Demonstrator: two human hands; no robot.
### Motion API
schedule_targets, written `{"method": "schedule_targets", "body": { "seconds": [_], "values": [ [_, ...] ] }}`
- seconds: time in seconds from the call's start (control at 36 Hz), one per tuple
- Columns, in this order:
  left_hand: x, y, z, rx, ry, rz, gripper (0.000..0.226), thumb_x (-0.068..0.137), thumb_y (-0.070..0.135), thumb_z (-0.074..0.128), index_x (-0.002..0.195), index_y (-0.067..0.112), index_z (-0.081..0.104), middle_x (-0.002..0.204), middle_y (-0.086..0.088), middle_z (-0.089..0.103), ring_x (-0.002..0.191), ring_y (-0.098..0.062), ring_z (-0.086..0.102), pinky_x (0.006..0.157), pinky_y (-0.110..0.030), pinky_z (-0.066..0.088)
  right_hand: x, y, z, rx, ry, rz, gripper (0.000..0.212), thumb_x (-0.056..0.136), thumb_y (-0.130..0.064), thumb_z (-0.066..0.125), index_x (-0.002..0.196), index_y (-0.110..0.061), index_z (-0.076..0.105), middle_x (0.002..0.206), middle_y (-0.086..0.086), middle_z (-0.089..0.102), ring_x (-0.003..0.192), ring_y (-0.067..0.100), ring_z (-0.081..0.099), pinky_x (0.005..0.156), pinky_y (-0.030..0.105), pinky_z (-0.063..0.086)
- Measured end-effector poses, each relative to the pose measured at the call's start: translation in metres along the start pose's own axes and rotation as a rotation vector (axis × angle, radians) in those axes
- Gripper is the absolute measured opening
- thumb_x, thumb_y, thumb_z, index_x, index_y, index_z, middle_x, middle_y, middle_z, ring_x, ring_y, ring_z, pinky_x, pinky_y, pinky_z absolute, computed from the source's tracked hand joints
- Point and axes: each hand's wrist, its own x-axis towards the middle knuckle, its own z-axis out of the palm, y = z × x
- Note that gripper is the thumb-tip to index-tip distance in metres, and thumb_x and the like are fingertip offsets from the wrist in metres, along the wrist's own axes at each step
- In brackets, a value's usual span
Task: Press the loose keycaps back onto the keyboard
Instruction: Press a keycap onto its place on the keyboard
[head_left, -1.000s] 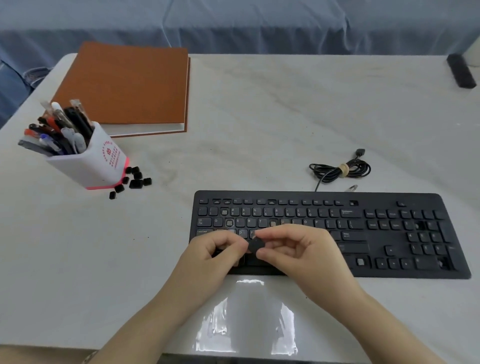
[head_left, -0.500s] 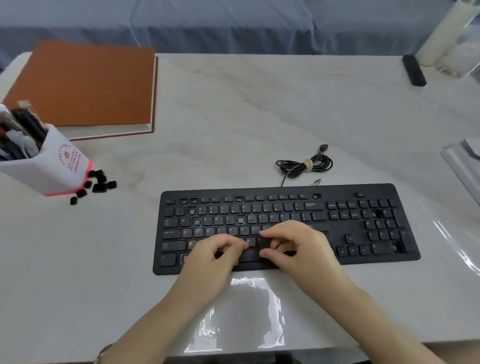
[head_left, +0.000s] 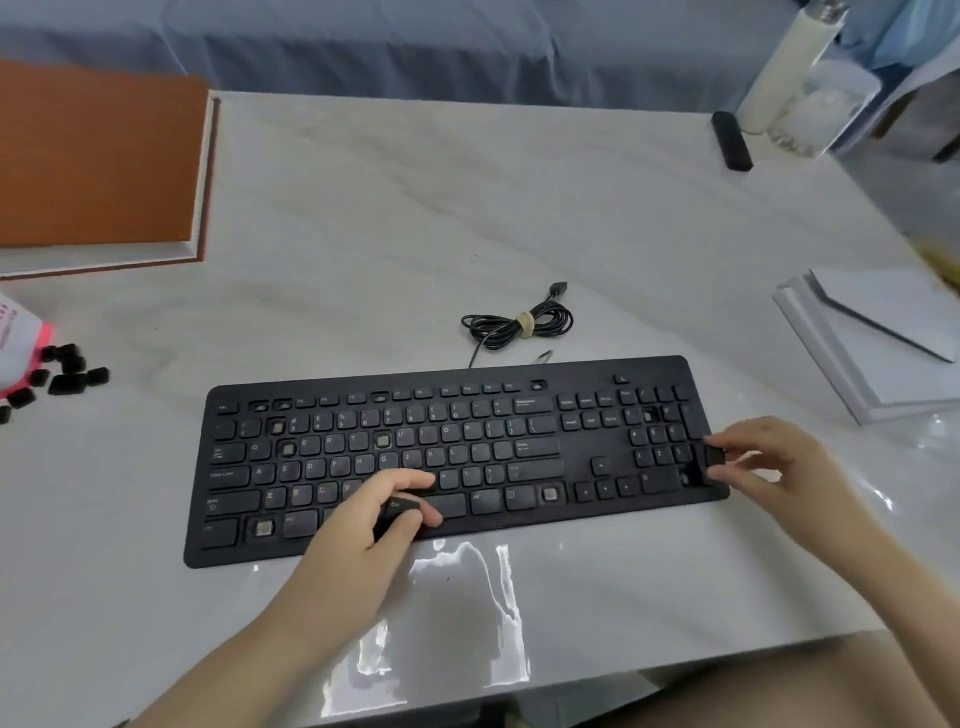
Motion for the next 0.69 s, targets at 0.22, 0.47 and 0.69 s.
{"method": "schedule_targets", "body": {
  "seconds": [0.22,0.47,0.69],
  "values": [
    [0.001,0.014,0.011,-0.156,0.057,-0.053,0.022,0.093,0.000,0.052,0.099,0.020,0.058,0.083,0.002,0.074,0.051,0.005,0.053,0.052,-0.005,0.039,0.001,0.015,0.010,-0.084,-0.127,-0.025,0.062,0.067,-0.003,0.079,0.078,-0.062,0.064,0.101,-0.023,0.055,0.083,0.009,0.054,0.073,0.010,0.042],
    [0.006,0.009,0.010,-0.117,0.086,-0.025,0.014,0.091,0.000,0.054,0.086,0.012,0.058,0.084,0.014,0.073,0.048,0.000,0.046,0.052,-0.007,0.037,-0.003,0.014,0.009,-0.064,-0.123,-0.016,0.058,0.068,-0.005,0.079,0.075,-0.060,0.064,0.097,-0.022,0.057,0.079,0.003,0.053,0.072,0.006,0.037],
    [0.007,0.012,0.011,-0.209,0.136,-0.082,0.019,0.093,-0.002,0.048,0.086,0.009,0.062,0.078,-0.012,0.070,0.047,0.002,0.049,0.045,-0.010,0.037,-0.001,0.013,0.009,-0.028,-0.122,0.016,0.065,0.065,-0.005,0.081,0.073,-0.066,0.061,0.094,-0.026,0.059,0.076,0.002,0.054,0.070,0.006,0.038]
  ]
}}
